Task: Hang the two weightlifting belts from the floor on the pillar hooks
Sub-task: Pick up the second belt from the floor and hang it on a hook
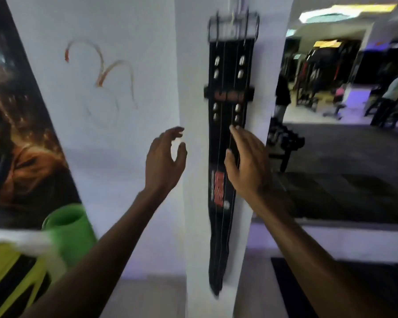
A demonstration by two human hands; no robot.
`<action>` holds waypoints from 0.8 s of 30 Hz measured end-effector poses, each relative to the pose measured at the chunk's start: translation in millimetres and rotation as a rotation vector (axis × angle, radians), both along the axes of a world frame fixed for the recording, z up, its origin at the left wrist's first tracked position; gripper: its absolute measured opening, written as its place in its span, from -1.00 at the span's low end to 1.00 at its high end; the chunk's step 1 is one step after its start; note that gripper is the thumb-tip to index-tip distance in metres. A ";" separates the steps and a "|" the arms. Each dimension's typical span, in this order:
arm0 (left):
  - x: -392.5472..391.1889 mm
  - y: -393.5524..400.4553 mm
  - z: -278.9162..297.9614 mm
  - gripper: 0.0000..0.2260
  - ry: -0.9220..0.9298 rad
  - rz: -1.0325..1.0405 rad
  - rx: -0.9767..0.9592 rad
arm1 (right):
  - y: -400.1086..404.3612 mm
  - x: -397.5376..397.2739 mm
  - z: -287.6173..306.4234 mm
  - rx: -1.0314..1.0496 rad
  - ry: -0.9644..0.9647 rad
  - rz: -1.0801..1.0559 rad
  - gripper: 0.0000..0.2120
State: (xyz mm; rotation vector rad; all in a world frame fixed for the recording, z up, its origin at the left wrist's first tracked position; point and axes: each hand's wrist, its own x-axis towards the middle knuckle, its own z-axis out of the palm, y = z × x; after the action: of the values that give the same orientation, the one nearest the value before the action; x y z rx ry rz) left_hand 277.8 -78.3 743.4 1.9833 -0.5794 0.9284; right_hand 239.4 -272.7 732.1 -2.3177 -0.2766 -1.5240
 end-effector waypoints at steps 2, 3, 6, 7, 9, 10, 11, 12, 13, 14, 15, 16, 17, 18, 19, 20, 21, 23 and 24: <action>-27.0 23.1 -43.0 -0.68 0.083 0.044 0.061 | 13.8 -24.5 -41.9 0.043 0.056 0.016 -0.56; -41.4 35.9 -66.3 -0.68 0.131 0.070 0.088 | 21.0 -37.1 -64.6 0.063 0.096 0.031 -0.56; -88.6 76.5 -141.2 -0.68 0.267 0.131 0.178 | 47.4 -77.4 -139.5 0.106 0.261 0.070 -0.55; -105.1 90.3 -167.1 -0.68 0.320 0.135 0.205 | 57.9 -92.6 -165.8 0.136 0.336 0.079 -0.55; -141.7 118.4 -216.3 -0.68 0.449 0.142 0.244 | 82.0 -125.9 -218.3 0.191 0.469 0.100 -0.55; -159.8 131.7 -238.4 -0.68 0.508 0.158 0.265 | 94.8 -141.4 -243.3 0.202 0.522 0.115 -0.55; -176.4 144.5 -259.8 -0.68 0.566 0.176 0.286 | 107.5 -155.0 -267.4 0.198 0.574 0.128 -0.56; -193.5 158.8 -281.5 -0.68 0.625 0.191 0.296 | 122.5 -168.7 -292.0 0.191 0.635 0.143 -0.56; -208.6 169.8 -300.2 -0.69 0.677 0.200 0.295 | 134.4 -181.0 -311.9 0.188 0.699 0.156 -0.56; -223.1 180.2 -318.9 -0.69 0.736 0.196 0.293 | 147.0 -193.5 -331.7 0.189 0.767 0.169 -0.56; -237.6 193.3 -341.5 -0.69 0.800 0.190 0.295 | 163.2 -206.7 -355.2 0.191 0.832 0.185 -0.56; -250.3 205.9 -365.1 -0.69 0.859 0.184 0.288 | 179.0 -218.9 -377.7 0.182 0.888 0.202 -0.57; -263.1 218.9 -390.2 -0.71 0.921 0.187 0.276 | 195.6 -231.4 -401.5 0.163 0.940 0.219 -0.58; -276.6 232.1 -416.0 -0.72 0.982 0.198 0.254 | 212.6 -244.1 -426.0 0.140 0.983 0.233 -0.60; -289.7 246.2 -445.0 -0.74 1.041 0.213 0.220 | 230.3 -256.4 -453.1 0.119 1.021 0.245 -0.62; -300.8 260.8 -477.5 -0.74 1.100 0.228 0.174 | 248.5 -267.3 -483.6 0.105 1.066 0.254 -0.63; -311.3 275.2 -511.4 -0.75 1.163 0.250 0.125 | 266.9 -278.0 -517.6 0.097 1.119 0.272 -0.63; -330.4 304.4 -587.6 -0.76 1.273 0.311 0.044 | 305.6 -296.1 -594.8 0.059 1.210 0.334 -0.63; -341.6 317.8 -627.7 -0.75 1.312 0.349 0.028 | 324.9 -304.8 -636.6 0.025 1.249 0.368 -0.63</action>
State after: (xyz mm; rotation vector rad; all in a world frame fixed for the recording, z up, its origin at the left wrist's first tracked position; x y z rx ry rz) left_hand -63.8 239.4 115.7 2.2383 0.5064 -0.3213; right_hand -65.5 52.3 95.5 -2.5106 -0.2902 0.2045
